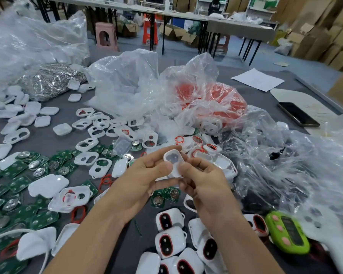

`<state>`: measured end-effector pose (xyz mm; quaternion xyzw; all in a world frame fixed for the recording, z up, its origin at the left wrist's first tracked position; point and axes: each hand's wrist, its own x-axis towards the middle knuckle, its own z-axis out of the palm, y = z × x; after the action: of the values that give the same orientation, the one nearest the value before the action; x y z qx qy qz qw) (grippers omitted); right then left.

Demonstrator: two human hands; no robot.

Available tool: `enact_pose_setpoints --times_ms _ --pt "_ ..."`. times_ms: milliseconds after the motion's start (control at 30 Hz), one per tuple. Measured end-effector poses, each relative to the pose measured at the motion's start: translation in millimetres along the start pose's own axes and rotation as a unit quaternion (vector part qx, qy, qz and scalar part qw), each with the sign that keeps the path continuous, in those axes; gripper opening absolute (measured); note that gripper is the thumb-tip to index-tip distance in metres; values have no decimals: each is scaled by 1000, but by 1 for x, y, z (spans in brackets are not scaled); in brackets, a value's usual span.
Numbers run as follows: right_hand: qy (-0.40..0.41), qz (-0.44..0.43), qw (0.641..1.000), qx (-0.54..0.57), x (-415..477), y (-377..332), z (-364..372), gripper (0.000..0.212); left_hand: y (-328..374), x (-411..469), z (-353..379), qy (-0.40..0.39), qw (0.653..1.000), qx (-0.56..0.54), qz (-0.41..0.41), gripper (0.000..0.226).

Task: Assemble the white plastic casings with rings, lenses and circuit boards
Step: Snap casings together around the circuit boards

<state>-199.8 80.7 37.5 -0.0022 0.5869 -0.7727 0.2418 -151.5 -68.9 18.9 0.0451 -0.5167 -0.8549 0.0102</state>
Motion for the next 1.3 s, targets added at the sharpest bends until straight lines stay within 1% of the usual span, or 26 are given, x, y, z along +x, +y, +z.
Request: enact_pose_setpoints --times_ms 67,133,167,200,233,267,300,367,400,467,500,533,600,700,733,767,800,833,867,900,933,967,1033,1100,1200,1300 --pt "9 -18 998 -59 3 0 1 8 2 0 -3 11 999 -52 -6 50" --pt "31 -32 996 -80 8 -3 0 15 5 1 -9 24 994 -108 -11 46" --pt "47 -43 994 -85 11 -6 -1 15 8 1 -13 31 990 -134 -12 44" --pt "66 -65 990 -104 14 -10 -3 11 10 1 -18 41 986 -159 -13 45" --pt "87 -97 979 -156 19 -14 -6 12 13 1 -23 50 983 -177 -12 47" --pt "108 -133 956 -237 25 -18 -9 15 17 0 -28 60 980 -190 -9 49" --pt "125 -168 923 -322 31 -23 -10 19 20 -1 -32 67 977 -201 -3 51" --pt "117 -215 852 -462 43 -36 -6 21 25 -2 -40 77 970 -232 10 50" --pt "88 -221 821 -520 48 -42 -1 20 27 -2 -43 82 965 -249 16 48" --pt "-2 -190 766 -615 56 -48 12 19 29 -3 -47 96 957 -273 27 39" --pt "-39 -169 742 -648 60 -48 19 19 29 -3 -49 100 955 -277 33 35" --pt "-55 -157 720 -673 62 -45 25 20 30 -3 -50 102 954 -280 38 33" --pt "-42 -156 697 -699 67 -40 33 23 30 -2 -53 103 951 -288 42 33" --pt "-2 -182 681 -709 69 -34 36 30 31 -2 -57 105 949 -292 46 37" --pt "7 -199 685 -701 69 -34 35 33 31 -2 -58 106 949 -293 49 39" --pt "11 -215 698 -683 66 -33 36 32 31 -2 -58 107 948 -294 53 41" --pt "9 -228 713 -663 63 -32 36 27 32 -2 -59 108 948 -295 56 41" --pt "-2 -236 718 -654 60 -30 37 19 32 -1 -59 109 947 -295 58 40" --pt "-17 -235 711 -662 56 -28 39 13 32 -1 -59 109 948 -294 60 36" --pt "-30 -231 693 -682 53 -24 41 11 32 -1 -59 109 949 -291 60 33" --pt "-35 -228 676 -700 51 -20 42 13 32 -1 -58 108 950 -288 60 30" --pt "-34 -230 669 -706 49 -17 41 16 31 -1 -57 107 951 -285 59 29" --pt "-29 -239 681 -692 48 -13 38 17 32 -2 -55 109 952 -280 54 29" --pt "-15 -247 724 -644 44 -14 33 13 31 -2 -55 109 954 -275 48 29" --pt "22 -274 803 -529 32 -16 17 21 31 -4 -53 104 958 -265 39 32" --pt "35 -293 855 -428 10 -10 2 27 28 -2 -48 91 963 -253 35 33"
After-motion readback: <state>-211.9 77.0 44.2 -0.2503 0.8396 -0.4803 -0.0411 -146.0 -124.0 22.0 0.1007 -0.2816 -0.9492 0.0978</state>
